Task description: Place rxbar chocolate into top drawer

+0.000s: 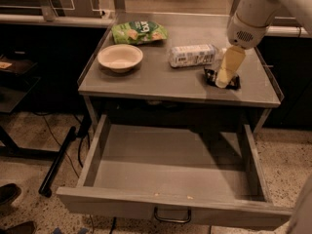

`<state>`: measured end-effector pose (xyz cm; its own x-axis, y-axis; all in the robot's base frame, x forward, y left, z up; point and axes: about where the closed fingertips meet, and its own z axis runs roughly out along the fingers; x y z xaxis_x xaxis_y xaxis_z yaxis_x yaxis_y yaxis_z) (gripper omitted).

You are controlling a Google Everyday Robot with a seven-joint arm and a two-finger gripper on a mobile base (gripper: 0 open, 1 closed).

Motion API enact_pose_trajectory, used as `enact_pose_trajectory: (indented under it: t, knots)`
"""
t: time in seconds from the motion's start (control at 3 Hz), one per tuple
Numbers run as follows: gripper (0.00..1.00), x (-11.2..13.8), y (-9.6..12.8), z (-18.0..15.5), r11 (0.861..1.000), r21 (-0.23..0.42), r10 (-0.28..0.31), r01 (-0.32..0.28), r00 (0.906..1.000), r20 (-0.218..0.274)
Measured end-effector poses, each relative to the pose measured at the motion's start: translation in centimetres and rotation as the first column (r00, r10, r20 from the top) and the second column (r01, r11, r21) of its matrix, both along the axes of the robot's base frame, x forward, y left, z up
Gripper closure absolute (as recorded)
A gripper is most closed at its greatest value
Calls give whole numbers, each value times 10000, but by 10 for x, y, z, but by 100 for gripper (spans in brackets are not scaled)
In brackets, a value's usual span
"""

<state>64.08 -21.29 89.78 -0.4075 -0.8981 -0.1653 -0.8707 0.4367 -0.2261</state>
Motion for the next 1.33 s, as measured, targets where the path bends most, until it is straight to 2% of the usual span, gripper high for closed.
enact_pose_trajectory:
  t: [0.33,0.67,1.0,1.33]
  knots:
    - [0,3,-1,-2,10000,10,-28,28,10000,5]
    - [0,7,-4,-14,9998,198,22,-19,9999,-117]
    - [0,19,-10,-37,9998,190,-45,51,9994,-346]
    - [0,29,-19,-47,9998,132,-132,137,9992,-371]
